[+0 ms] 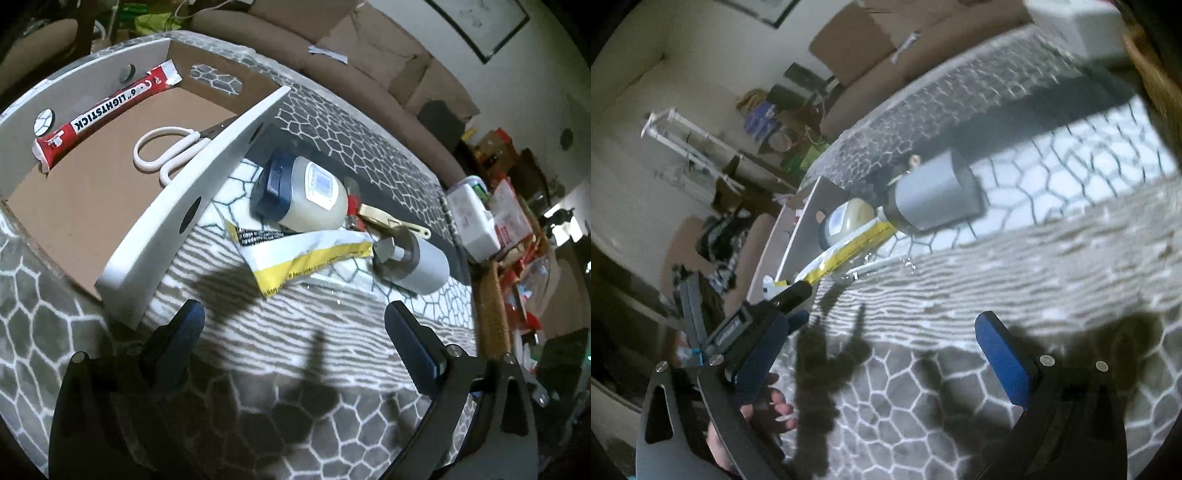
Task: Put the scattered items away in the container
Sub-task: 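Move the left tool toward the yellow-and-white tube beside the box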
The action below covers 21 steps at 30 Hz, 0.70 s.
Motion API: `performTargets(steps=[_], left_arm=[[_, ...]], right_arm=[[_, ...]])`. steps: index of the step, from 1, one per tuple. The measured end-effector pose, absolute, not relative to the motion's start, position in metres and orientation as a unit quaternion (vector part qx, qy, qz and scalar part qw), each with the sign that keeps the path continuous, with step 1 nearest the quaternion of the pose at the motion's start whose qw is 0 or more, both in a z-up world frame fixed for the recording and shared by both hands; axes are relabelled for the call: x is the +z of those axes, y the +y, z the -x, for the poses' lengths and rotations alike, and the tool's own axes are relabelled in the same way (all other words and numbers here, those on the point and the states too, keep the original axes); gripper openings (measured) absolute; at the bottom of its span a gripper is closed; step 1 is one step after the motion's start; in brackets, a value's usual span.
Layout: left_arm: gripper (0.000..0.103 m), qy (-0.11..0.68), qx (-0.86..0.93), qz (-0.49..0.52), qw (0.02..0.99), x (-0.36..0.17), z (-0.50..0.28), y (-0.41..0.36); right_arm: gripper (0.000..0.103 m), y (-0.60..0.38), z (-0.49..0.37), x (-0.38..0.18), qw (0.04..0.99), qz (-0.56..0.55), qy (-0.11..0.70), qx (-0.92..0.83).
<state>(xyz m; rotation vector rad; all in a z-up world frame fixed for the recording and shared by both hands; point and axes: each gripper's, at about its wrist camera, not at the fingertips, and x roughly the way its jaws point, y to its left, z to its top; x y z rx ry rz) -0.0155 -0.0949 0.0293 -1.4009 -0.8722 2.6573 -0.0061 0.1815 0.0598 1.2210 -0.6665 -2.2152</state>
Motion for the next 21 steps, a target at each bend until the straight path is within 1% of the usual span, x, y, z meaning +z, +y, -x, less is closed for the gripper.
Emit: performTargets(steps=[4, 7, 9, 15, 19, 21], left_arm=[[0.098, -0.299, 0.847, 0.44, -0.015, 0.025, 0.02, -0.1], [0.098, -0.316, 0.845, 0.43, -0.044, 0.021, 0.023, -0.105], [0.098, -0.341, 0.836, 0.427, -0.056, 0.016, 0.027, -0.106], [0.098, -0.383, 0.819, 0.417, -0.092, 0.006, 0.034, -0.105], [0.096, -0.398, 0.815, 0.408, -0.104, 0.001, 0.038, -0.108], [0.088, -0.397, 0.816, 0.406, -0.112, 0.001, 0.04, -0.108]], right_arm=[[0.103, 0.177, 0.004, 0.067, 0.265, -0.437, -0.221, -0.83], [0.103, 0.18, 0.006, 0.068, 0.267, -0.435, -0.231, -0.828], [0.103, 0.181, 0.006, 0.069, 0.268, -0.433, -0.236, -0.828], [0.103, 0.182, 0.008, 0.068, 0.26, -0.434, -0.228, -0.832], [0.103, 0.183, 0.008, 0.068, 0.256, -0.429, -0.215, -0.839], [0.103, 0.182, 0.009, 0.069, 0.26, -0.43, -0.214, -0.838]])
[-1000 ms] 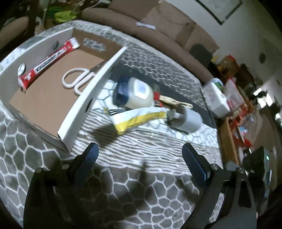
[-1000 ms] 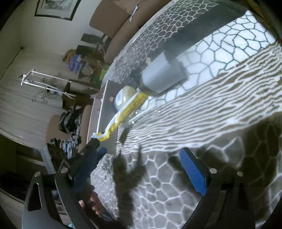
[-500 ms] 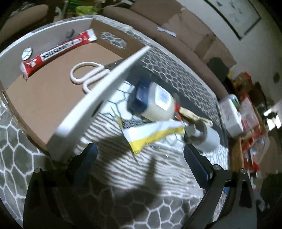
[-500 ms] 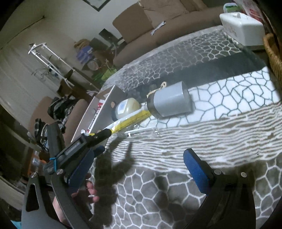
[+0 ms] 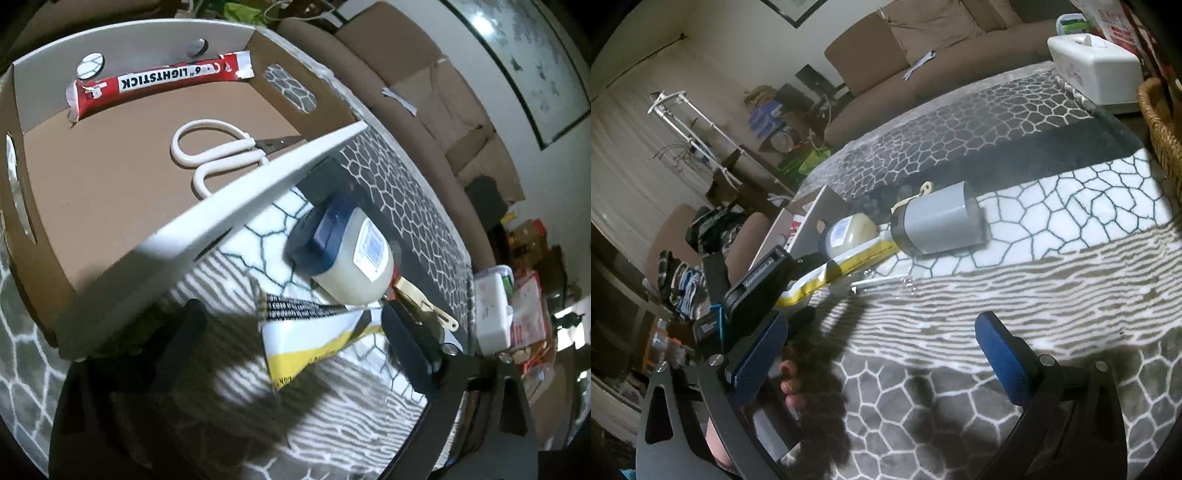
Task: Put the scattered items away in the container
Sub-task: 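Move the left tool toward the yellow-and-white tube beside the box, then close the left gripper on the yellow lightstick tube end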
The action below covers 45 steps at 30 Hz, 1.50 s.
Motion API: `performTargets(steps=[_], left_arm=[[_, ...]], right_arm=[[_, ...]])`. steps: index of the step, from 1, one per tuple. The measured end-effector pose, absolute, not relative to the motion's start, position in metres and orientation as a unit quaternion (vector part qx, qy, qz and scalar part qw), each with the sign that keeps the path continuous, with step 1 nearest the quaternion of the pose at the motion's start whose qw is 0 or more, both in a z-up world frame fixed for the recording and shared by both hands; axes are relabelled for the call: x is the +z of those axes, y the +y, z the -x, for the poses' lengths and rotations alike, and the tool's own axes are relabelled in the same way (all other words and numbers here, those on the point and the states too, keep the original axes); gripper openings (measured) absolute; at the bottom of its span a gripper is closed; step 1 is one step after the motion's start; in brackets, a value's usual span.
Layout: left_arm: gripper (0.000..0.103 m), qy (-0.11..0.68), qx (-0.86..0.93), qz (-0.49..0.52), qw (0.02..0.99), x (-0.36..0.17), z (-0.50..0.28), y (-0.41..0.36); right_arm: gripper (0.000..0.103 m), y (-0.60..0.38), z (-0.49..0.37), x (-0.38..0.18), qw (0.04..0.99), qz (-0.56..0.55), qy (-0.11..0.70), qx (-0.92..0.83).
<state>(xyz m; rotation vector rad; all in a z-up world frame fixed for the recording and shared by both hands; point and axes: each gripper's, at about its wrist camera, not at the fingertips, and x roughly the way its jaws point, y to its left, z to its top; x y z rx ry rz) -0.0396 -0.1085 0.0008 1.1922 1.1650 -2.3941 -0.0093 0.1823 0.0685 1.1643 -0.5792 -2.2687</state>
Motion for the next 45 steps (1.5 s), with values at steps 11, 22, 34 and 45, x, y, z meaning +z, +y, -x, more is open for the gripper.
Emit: performTargets(steps=[11, 22, 34, 45], left_arm=[[0.031, 0.417, -0.812, -0.395, 0.099, 0.005, 0.034, -0.11], [0.016, 0.318, -0.856, -0.407, 0.0, 0.041, 0.008, -0.069], [0.014, 0.052, -0.876, -0.465, -0.116, 0.025, -0.04, 0.037], [0.061, 0.116, -0.868, -0.466, -0.127, 0.036, -0.054, 0.017]], right_arm=[[0.103, 0.173, 0.009, 0.067, 0.266, -0.438, -0.195, -0.836], [0.103, 0.176, 0.011, 0.065, 0.285, -0.443, -0.242, -0.815], [0.103, 0.199, 0.02, 0.056, 0.257, -0.478, -0.294, -0.787], [0.088, 0.194, 0.021, 0.054, 0.229, -0.498, -0.224, -0.806]])
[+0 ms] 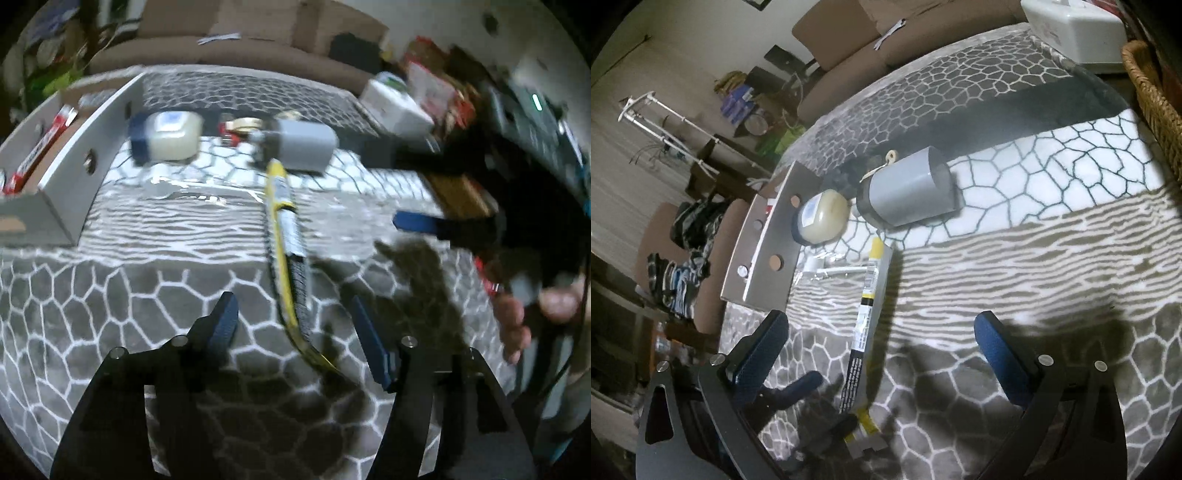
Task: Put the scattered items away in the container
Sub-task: 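Close the left gripper on the yellow lightstick tube end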
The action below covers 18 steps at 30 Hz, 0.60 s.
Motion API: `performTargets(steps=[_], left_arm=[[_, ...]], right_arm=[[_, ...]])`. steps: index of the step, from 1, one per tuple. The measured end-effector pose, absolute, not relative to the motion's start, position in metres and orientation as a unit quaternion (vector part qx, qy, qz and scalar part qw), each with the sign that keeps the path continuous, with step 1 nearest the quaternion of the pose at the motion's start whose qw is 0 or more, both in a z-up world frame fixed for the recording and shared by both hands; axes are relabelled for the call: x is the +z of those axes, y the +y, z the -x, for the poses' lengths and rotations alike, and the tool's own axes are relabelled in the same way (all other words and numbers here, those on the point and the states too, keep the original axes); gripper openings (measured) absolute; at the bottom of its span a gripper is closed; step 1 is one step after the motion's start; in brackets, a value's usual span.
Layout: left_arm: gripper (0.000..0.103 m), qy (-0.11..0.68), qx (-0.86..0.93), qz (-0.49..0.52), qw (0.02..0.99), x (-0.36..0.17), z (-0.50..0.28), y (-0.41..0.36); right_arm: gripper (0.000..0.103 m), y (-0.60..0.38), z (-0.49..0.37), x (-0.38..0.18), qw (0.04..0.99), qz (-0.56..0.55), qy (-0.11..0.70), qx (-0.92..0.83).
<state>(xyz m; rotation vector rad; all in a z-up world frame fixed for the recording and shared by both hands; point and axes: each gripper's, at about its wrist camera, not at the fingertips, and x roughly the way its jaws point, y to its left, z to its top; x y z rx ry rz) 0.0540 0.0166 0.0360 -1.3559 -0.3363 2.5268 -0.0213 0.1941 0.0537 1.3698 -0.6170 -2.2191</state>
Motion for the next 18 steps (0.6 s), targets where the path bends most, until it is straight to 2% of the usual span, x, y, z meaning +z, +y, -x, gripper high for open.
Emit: performTargets(steps=[1, 3, 6, 11, 15, 16, 18], left_arm=[[0.062, -0.127, 0.868, 0.466, 0.116, 0.036, -0.051, 0.01], [0.062, -0.134, 0.864, 0.474, 0.102, 0.03, -0.041, 0.002], [0.062, -0.14, 0.855, 0.486, 0.11, 0.024, -0.037, 0.004], [0.062, -0.108, 0.853, 0.491, 0.137, 0.022, -0.038, 0.031], [0.06, -0.101, 0.852, 0.495, 0.138, 0.016, -0.038, 0.043], [0.06, -0.101, 0.851, 0.496, 0.142, 0.015, -0.04, 0.044], [0.06, -0.098, 0.852, 0.494, 0.142, 0.018, -0.043, 0.043]], right_arm=[[0.076, 0.194, 0.023, 0.054, 0.229, -0.496, -0.222, -0.808], [0.065, 0.191, 0.026, 0.053, 0.231, -0.5, -0.215, -0.806], [0.064, 0.181, 0.034, 0.047, 0.237, -0.514, -0.204, -0.799], [0.062, 0.162, 0.043, 0.035, 0.249, -0.526, -0.189, -0.791], [0.041, 0.145, 0.046, 0.031, 0.239, -0.521, -0.131, -0.809], [0.038, 0.142, 0.046, 0.028, 0.228, -0.525, -0.107, -0.813], [0.038, 0.141, 0.044, 0.023, 0.206, -0.528, -0.069, -0.821]])
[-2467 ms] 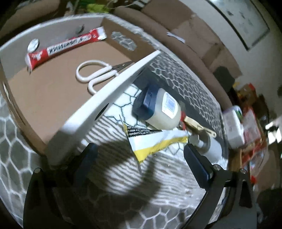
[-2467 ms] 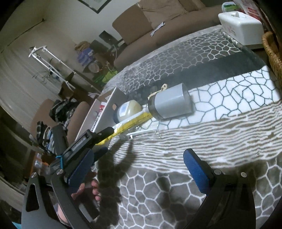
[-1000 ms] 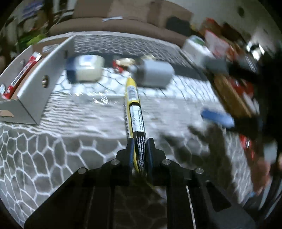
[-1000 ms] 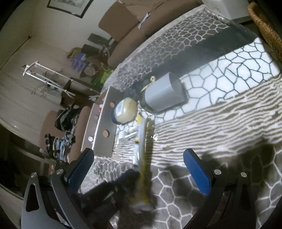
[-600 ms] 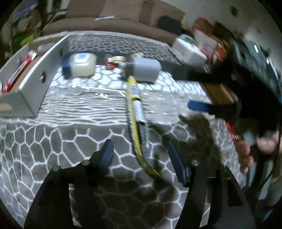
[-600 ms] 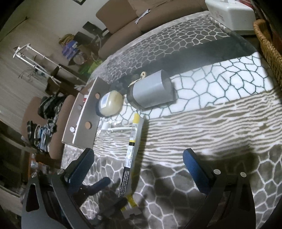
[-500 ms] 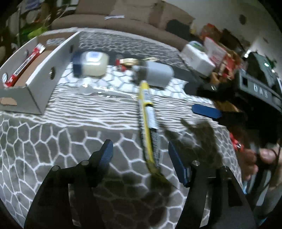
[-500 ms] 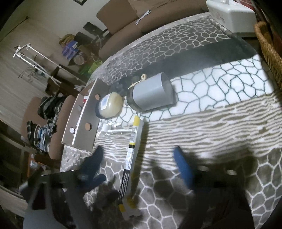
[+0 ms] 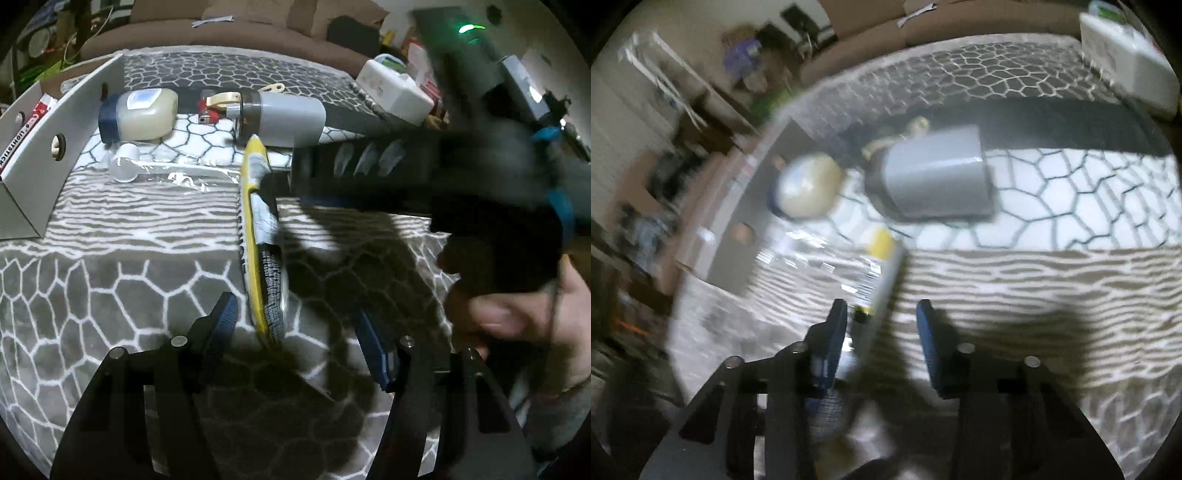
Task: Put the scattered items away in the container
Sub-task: 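Close the left gripper on the yellow lightstick tube end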
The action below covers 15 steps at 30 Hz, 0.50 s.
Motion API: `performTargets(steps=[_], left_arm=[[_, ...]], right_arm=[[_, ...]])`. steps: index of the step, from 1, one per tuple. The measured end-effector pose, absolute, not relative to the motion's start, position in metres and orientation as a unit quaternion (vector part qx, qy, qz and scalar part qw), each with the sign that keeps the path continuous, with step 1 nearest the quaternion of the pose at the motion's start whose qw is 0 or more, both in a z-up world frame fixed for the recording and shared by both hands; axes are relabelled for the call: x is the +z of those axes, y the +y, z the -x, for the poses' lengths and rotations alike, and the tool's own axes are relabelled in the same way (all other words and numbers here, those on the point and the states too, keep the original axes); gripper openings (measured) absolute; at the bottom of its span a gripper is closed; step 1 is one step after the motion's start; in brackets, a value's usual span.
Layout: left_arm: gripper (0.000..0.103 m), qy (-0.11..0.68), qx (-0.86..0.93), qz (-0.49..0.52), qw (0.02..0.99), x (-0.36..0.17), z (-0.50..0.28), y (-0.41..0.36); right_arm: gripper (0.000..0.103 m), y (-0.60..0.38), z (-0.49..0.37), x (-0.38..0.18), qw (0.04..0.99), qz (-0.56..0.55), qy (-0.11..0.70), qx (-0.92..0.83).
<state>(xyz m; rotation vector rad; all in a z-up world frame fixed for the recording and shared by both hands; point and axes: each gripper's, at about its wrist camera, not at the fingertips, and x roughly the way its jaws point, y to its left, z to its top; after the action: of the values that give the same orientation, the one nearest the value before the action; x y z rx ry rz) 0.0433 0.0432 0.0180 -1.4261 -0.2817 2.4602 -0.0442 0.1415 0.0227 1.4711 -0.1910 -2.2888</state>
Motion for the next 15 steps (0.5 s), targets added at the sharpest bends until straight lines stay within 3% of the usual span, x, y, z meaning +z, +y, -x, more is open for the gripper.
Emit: performTargets(steps=[4, 15], left_arm=[[0.063, -0.119, 0.855, 0.488, 0.126, 0.023, -0.044, 0.027], [0.063, -0.112, 0.841, 0.51, 0.143, 0.014, -0.032, 0.049]], right_arm=[[0.037, 0.159, 0.043, 0.019, 0.17, -0.544, -0.041, -0.821], [0.035, 0.17, 0.044, 0.016, 0.177, -0.552, -0.072, -0.812]])
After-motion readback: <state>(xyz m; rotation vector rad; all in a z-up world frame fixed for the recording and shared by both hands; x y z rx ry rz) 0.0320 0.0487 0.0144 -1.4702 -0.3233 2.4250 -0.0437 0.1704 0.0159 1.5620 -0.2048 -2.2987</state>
